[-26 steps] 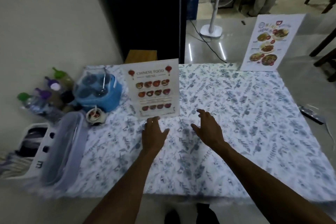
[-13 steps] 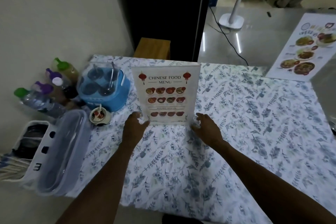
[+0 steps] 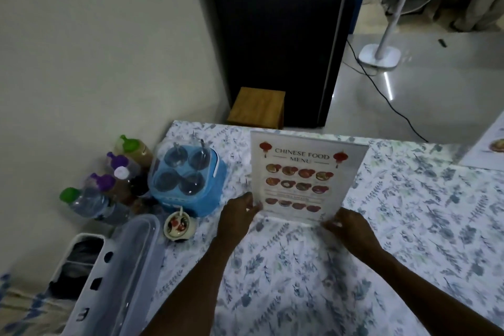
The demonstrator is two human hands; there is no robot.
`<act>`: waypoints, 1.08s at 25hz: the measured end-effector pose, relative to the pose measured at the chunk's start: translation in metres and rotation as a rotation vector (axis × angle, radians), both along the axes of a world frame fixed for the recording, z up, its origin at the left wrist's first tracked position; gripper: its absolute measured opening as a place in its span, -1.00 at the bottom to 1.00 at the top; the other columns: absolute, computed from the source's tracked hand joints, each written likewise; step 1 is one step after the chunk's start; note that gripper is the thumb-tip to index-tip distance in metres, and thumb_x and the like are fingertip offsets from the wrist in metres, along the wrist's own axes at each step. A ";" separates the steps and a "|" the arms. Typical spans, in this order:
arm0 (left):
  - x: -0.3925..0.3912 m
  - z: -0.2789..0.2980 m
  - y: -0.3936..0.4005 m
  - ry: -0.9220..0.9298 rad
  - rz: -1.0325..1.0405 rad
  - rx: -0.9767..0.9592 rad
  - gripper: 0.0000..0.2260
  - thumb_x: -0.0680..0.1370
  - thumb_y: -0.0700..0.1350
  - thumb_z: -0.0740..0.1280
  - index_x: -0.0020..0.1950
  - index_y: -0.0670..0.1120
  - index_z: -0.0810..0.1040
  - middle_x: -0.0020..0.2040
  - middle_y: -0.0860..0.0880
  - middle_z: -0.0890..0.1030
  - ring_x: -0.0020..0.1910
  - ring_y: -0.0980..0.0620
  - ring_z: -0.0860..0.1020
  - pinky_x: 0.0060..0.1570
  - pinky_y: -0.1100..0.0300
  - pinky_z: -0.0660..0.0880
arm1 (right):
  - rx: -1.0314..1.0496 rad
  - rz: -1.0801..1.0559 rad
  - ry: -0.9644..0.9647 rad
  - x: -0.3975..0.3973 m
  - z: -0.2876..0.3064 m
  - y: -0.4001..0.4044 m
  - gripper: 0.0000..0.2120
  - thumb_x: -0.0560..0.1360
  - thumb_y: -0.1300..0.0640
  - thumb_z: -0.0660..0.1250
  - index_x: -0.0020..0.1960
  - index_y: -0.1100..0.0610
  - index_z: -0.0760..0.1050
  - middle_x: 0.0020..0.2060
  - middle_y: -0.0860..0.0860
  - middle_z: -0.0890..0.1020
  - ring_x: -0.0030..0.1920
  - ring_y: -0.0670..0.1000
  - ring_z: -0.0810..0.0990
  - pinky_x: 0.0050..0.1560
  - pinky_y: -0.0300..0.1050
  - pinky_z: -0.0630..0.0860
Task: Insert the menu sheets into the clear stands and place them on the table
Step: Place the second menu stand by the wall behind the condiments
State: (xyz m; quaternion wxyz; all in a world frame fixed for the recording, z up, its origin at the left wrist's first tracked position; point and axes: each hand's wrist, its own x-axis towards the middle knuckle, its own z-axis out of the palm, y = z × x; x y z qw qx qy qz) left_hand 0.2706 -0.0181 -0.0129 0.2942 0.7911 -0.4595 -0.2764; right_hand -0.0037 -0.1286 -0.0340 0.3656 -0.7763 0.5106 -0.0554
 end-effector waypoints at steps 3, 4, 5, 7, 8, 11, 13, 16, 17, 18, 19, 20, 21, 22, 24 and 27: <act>0.032 0.016 -0.056 -0.014 -0.071 -0.044 -0.81 0.52 0.00 0.43 -0.08 -0.12 0.58 -0.12 -0.08 0.71 -0.19 0.05 0.64 -0.24 0.25 0.48 | -0.040 -0.072 -0.013 0.018 0.011 -0.033 -0.76 0.48 0.02 0.48 0.08 0.12 0.67 0.01 0.05 0.75 -0.01 0.07 0.73 0.00 -0.04 0.62; 0.044 0.022 -0.073 -0.025 -0.088 -0.068 -0.82 0.51 -0.02 0.43 -0.17 -0.08 0.53 -0.17 -0.10 0.69 -0.19 0.00 0.65 -0.25 0.20 0.49 | -0.068 -0.105 -0.010 0.026 0.018 -0.043 -0.76 0.47 0.00 0.49 0.03 0.14 0.69 -0.04 0.07 0.76 -0.05 0.08 0.73 -0.03 0.01 0.64; 0.056 0.026 -0.089 -0.052 -0.110 -0.084 -0.80 0.51 -0.02 0.43 -0.22 -0.04 0.47 -0.19 -0.09 0.68 -0.18 -0.04 0.66 -0.23 0.16 0.50 | -0.095 -0.145 -0.013 0.035 0.022 -0.054 -0.75 0.45 -0.01 0.50 0.00 0.15 0.69 -0.08 0.08 0.76 -0.09 0.07 0.73 -0.06 0.05 0.64; 0.084 0.040 -0.120 -0.114 -0.168 -0.102 -0.79 0.51 0.00 0.42 -0.21 -0.04 0.46 -0.17 -0.08 0.68 -0.17 -0.05 0.64 -0.18 0.12 0.51 | -0.140 -0.193 -0.027 0.058 0.037 -0.074 -0.76 0.45 0.01 0.51 -0.03 0.18 0.71 -0.11 0.08 0.76 -0.14 0.02 0.72 -0.14 -0.04 0.62; 0.097 0.048 -0.135 -0.142 -0.190 -0.110 -0.80 0.52 0.01 0.41 -0.18 -0.08 0.50 -0.15 -0.10 0.68 -0.17 -0.07 0.63 -0.18 0.11 0.51 | -0.174 -0.191 -0.024 0.070 0.049 -0.082 -0.78 0.46 0.03 0.51 -0.04 0.18 0.71 -0.12 0.08 0.76 -0.16 -0.01 0.70 -0.18 -0.13 0.57; 0.155 0.060 -0.179 -0.090 -0.205 0.010 -0.69 0.53 0.00 0.39 -0.29 -0.14 0.42 -0.15 -0.28 0.61 -0.15 -0.23 0.60 -0.25 0.11 0.37 | -0.254 -0.164 -0.019 0.120 0.067 -0.109 -0.78 0.45 0.01 0.51 -0.05 0.16 0.72 -0.13 0.09 0.77 -0.13 0.04 0.73 -0.16 -0.09 0.56; 0.203 0.060 -0.196 -0.067 -0.193 0.055 -0.66 0.49 0.02 0.43 -0.36 -0.08 0.39 -0.21 -0.23 0.60 -0.17 -0.21 0.60 -0.25 0.10 0.42 | -0.252 -0.144 -0.055 0.160 0.068 -0.121 -0.75 0.45 -0.03 0.50 -0.02 0.15 0.73 -0.10 0.09 0.77 -0.10 0.06 0.74 -0.09 0.06 0.63; 0.269 0.062 -0.195 -0.088 -0.166 -0.013 -0.78 0.42 0.02 0.50 -0.11 -0.11 0.62 -0.16 -0.09 0.66 -0.18 -0.08 0.64 -0.18 0.03 0.59 | -0.239 -0.089 -0.108 0.224 0.055 -0.135 -0.78 0.45 0.02 0.52 0.00 0.15 0.73 -0.07 0.06 0.77 -0.08 -0.03 0.72 -0.08 -0.15 0.63; 0.287 0.062 -0.191 -0.100 -0.169 -0.023 -0.76 0.42 -0.02 0.51 -0.03 -0.14 0.65 -0.12 -0.08 0.68 -0.17 -0.07 0.65 -0.20 0.04 0.61 | -0.235 -0.060 -0.121 0.244 0.051 -0.138 -0.79 0.44 0.06 0.53 0.01 0.16 0.73 -0.06 0.05 0.77 -0.08 -0.07 0.70 -0.10 -0.36 0.56; 0.306 0.060 -0.189 -0.108 -0.160 -0.016 -0.75 0.42 -0.05 0.52 0.02 -0.15 0.66 -0.11 -0.08 0.69 -0.17 -0.06 0.66 -0.20 0.04 0.62 | -0.226 -0.042 -0.129 0.266 0.046 -0.140 -0.79 0.44 0.08 0.53 0.01 0.17 0.72 -0.05 0.05 0.76 -0.07 -0.08 0.69 -0.13 -0.52 0.47; 0.323 0.057 -0.184 -0.097 -0.144 -0.010 -0.73 0.41 -0.07 0.53 0.05 -0.15 0.67 -0.09 -0.09 0.71 -0.16 -0.05 0.67 -0.19 0.05 0.63 | -0.205 -0.036 -0.137 0.288 0.039 -0.141 -0.79 0.44 0.08 0.53 0.01 0.19 0.72 -0.05 0.05 0.76 -0.06 -0.06 0.69 -0.15 -0.58 0.43; 0.339 0.054 -0.178 -0.068 -0.116 0.003 -0.73 0.41 -0.08 0.54 0.07 -0.14 0.68 -0.08 -0.09 0.71 -0.15 -0.05 0.67 -0.18 0.06 0.63 | -0.174 -0.033 -0.132 0.308 0.033 -0.141 -0.78 0.44 0.08 0.53 -0.01 0.20 0.72 -0.06 0.06 0.76 -0.05 -0.04 0.70 -0.17 -0.60 0.41; 0.355 0.048 -0.173 -0.043 -0.088 0.022 -0.72 0.41 -0.10 0.54 0.08 -0.14 0.68 -0.07 -0.10 0.72 -0.15 -0.05 0.68 -0.17 0.09 0.62 | -0.153 -0.016 -0.123 0.326 0.025 -0.141 -0.79 0.44 0.08 0.53 -0.03 0.21 0.72 -0.06 0.05 0.75 -0.05 -0.04 0.69 -0.20 -0.61 0.39; 0.367 0.043 -0.167 -0.036 -0.068 0.044 -0.73 0.41 -0.11 0.54 0.07 -0.15 0.69 -0.07 -0.10 0.72 -0.15 -0.04 0.67 -0.17 0.13 0.61 | -0.135 0.005 -0.118 0.343 0.019 -0.140 -0.79 0.45 0.09 0.52 -0.02 0.22 0.71 -0.06 0.03 0.73 -0.06 -0.07 0.67 -0.21 -0.61 0.39; 0.386 0.031 -0.158 -0.057 -0.023 0.100 -0.77 0.40 -0.13 0.55 -0.01 -0.19 0.68 -0.11 -0.13 0.71 -0.18 -0.03 0.65 -0.17 0.18 0.57 | -0.100 0.037 -0.114 0.373 0.008 -0.138 -0.79 0.46 0.12 0.51 0.02 0.23 0.71 -0.04 0.03 0.72 -0.06 -0.07 0.66 -0.15 -0.54 0.43; 0.405 0.015 -0.153 -0.092 0.079 0.169 -0.80 0.42 -0.16 0.54 -0.05 -0.23 0.67 -0.11 -0.18 0.70 -0.18 -0.10 0.66 -0.12 0.10 0.60 | -0.018 0.004 -0.085 0.407 -0.011 -0.140 -0.79 0.46 0.13 0.49 0.05 0.20 0.69 0.01 0.12 0.74 -0.04 0.04 0.69 -0.07 -0.25 0.52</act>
